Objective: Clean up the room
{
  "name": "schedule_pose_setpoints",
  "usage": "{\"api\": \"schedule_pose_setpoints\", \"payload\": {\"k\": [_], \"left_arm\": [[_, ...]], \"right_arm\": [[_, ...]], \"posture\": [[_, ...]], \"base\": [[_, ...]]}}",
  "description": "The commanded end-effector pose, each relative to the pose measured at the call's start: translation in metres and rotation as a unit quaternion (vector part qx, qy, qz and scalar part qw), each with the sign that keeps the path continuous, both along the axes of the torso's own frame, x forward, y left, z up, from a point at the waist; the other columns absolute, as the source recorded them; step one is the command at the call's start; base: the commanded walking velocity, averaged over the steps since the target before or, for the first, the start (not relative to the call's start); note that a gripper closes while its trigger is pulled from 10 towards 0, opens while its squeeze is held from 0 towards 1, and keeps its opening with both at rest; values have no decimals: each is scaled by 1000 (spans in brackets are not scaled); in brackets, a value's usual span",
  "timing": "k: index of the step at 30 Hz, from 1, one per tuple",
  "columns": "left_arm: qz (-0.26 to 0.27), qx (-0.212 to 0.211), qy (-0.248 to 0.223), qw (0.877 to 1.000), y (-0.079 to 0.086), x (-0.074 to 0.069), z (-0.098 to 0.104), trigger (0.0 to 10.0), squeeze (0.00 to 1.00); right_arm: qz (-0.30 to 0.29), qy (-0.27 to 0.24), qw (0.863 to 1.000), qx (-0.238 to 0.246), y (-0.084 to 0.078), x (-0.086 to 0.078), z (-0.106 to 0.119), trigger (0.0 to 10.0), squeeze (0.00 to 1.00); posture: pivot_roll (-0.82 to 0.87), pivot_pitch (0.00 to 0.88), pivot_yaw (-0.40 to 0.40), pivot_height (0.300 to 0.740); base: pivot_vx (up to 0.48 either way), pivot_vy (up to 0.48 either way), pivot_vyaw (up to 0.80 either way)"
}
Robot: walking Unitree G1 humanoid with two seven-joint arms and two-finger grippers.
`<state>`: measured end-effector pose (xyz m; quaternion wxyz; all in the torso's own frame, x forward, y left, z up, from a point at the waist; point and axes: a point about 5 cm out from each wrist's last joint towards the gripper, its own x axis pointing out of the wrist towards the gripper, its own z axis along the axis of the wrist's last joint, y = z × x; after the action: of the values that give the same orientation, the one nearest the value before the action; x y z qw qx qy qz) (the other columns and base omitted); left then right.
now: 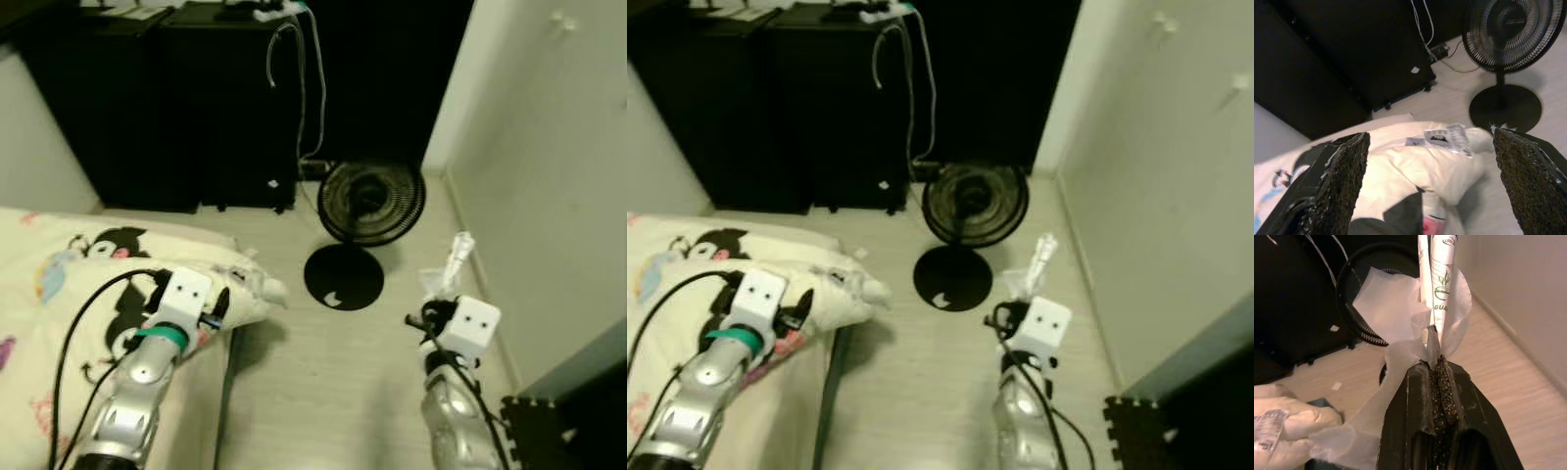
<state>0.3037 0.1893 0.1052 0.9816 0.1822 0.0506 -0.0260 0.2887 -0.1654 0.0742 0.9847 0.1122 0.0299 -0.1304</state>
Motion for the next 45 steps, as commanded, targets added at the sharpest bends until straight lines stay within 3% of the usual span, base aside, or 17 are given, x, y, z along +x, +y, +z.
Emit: {"api": "schedule_pose_setpoints", "payload": {"k": [1,9,14,24,45], "left_arm": [[-8,1,-7,1000,-3,2,4,10000,0],[3,-4,-22,1000,5,7,11,10000,0],[11,12,-31,999,18,10,19,10000,0],[8,18,-40,999,20,15,25,10000,0],[-11,8,-54,998,-1,26,28,10000,0]], "right_arm": [[-6,9,1000,-2,0,-4,-4,10000,0],[3,6,1000,-13,4,-4,1,10000,0],[21,-5,999,-35,11,-10,10,10000,0],[8,-8,999,-43,6,-21,13,10000,0],[-11,-6,998,-62,-9,-33,20,10000,0]], "posture": [[217,14,171,740],[218,18,161,740],[207,37,175,740],[176,37,178,740],[65,3,149,740]], "base": [[0,0,-800],[0,0,-800],[0,0,-800],[0,0,-800],[0,0,-800]]}}
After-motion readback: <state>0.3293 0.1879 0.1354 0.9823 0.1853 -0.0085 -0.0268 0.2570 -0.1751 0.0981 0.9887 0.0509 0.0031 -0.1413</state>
